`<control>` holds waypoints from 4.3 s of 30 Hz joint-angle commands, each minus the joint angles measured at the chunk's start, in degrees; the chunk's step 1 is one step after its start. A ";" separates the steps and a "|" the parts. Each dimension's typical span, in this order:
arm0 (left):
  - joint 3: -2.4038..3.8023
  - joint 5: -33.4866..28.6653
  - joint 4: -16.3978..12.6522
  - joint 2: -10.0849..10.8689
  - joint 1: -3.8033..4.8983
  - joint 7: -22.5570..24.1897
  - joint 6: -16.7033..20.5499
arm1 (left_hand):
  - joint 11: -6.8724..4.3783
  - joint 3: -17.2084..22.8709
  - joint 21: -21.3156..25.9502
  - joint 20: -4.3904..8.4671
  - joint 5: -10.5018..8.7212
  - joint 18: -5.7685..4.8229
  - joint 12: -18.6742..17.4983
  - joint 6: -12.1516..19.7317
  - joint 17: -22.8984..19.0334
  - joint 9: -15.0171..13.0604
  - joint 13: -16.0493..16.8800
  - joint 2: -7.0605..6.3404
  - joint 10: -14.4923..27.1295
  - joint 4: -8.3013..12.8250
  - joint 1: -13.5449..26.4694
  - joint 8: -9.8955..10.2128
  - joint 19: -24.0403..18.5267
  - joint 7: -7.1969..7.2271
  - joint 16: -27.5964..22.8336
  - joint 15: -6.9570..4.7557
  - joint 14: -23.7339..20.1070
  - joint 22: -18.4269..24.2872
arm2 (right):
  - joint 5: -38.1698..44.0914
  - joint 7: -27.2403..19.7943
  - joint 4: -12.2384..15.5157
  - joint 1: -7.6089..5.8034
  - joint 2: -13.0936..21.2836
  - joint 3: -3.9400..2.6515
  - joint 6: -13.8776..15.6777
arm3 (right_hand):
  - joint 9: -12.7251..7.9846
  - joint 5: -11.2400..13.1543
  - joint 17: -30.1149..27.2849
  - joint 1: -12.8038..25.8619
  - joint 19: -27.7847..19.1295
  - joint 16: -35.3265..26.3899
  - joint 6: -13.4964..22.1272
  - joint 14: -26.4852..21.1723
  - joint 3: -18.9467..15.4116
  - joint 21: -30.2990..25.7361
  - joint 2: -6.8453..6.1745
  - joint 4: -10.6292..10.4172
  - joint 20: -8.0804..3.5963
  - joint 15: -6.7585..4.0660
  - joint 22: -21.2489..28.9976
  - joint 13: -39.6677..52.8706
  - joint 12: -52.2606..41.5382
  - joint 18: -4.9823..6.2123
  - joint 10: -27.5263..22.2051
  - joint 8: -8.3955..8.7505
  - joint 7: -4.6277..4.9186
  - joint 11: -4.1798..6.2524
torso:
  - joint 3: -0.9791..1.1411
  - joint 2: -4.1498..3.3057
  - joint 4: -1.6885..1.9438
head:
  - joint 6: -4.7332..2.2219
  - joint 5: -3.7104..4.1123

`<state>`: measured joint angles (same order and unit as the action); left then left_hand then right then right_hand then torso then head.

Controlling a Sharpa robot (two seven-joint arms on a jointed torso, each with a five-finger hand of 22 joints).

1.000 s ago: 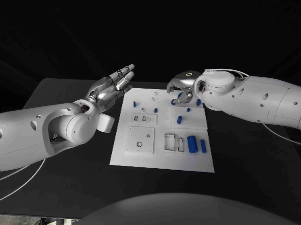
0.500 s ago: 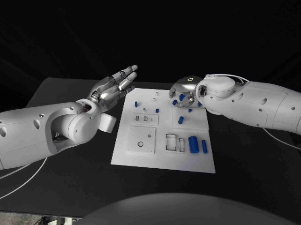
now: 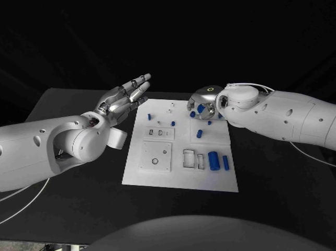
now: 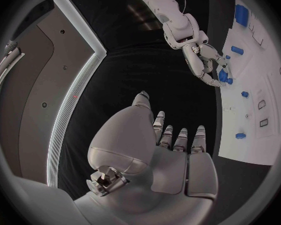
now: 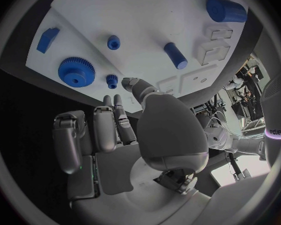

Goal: Assemble the parts on the task board

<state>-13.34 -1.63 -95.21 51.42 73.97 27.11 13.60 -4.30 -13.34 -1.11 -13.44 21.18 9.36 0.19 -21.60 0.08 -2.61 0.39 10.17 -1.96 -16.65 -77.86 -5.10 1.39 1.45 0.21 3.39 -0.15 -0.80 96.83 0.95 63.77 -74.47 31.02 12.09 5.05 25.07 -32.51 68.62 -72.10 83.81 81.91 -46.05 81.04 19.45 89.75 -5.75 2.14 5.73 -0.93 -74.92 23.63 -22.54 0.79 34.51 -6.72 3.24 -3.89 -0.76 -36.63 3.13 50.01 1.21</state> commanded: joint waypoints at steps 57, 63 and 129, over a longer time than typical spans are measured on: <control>0.04 0.49 0.86 -0.33 -0.27 -1.45 -1.31 | 1.76 0.29 -0.47 -1.00 2.14 0.94 0.38 -1.12 -0.08 -0.13 0.19 0.70 -0.67 0.33 -2.99 -0.99 0.36 -1.49 -0.21 1.07 0.15 -0.20 | 0.35 -3.10 -7.08 2.70 -3.25 -0.03 5.80 | 6.40 2.69 -2.89 -3.69 6.19 -1.90 -7.60 -1.71 3.71 0.25 3.07 1.02 -1.44 -1.26 -15.08 -1.61 0.48 -0.79 15.63 -3.05 1.21 2.19 | 0.01 0.16 0.02 | -0.01 -0.46; 0.04 0.49 0.82 -0.14 -0.34 -1.45 -1.35 | 1.83 0.33 -0.54 -1.09 2.44 0.95 0.38 -1.08 -0.08 -0.12 0.18 0.73 -0.68 0.36 -3.25 -1.02 0.44 -1.55 -0.21 1.16 0.15 -0.23 | -0.05 -3.40 -6.14 2.68 -2.46 -0.04 7.83 | 6.88 2.80 -3.14 -3.68 6.19 -2.06 -7.92 -1.75 3.48 0.25 2.87 1.07 -1.40 -1.22 -15.08 -1.68 0.50 -0.79 16.59 -3.22 1.38 2.13 | -0.01 0.17 -0.04 | -0.01 -0.78; 0.06 0.49 -0.46 0.71 -0.16 -2.05 -0.11 | 2.23 0.13 -0.83 -1.48 2.62 0.99 0.46 -1.73 0.06 -0.20 0.25 0.72 -1.05 0.13 -3.60 -1.45 0.75 -1.93 -0.04 1.69 0.48 -0.37 | -4.67 -4.03 -24.40 2.75 -19.61 -1.15 9.82 | 7.20 3.69 -2.55 -3.69 6.19 -1.90 -7.63 -1.39 3.65 0.25 2.85 0.79 -1.23 -0.98 -15.08 -2.45 2.16 -0.79 17.41 -2.31 1.71 1.84 | -0.01 0.16 0.16 | -0.01 -2.42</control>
<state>-13.33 -1.44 -95.61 52.27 73.72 24.90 13.70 -2.48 -13.17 -1.54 -14.62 23.47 9.36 0.45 -23.16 0.09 -2.72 0.59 11.08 -2.99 -16.50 -80.87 -6.17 2.16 -0.11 0.21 4.61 0.24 -1.09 92.12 -2.80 39.55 -71.77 11.56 10.95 13.75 32.21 -29.02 66.11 -75.57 83.92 80.14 -53.85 79.52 23.01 89.75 -3.21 3.16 4.81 -2.06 -74.94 21.12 -20.73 0.81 51.30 -9.22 4.88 -2.24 -0.77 -36.46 3.26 50.00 -1.22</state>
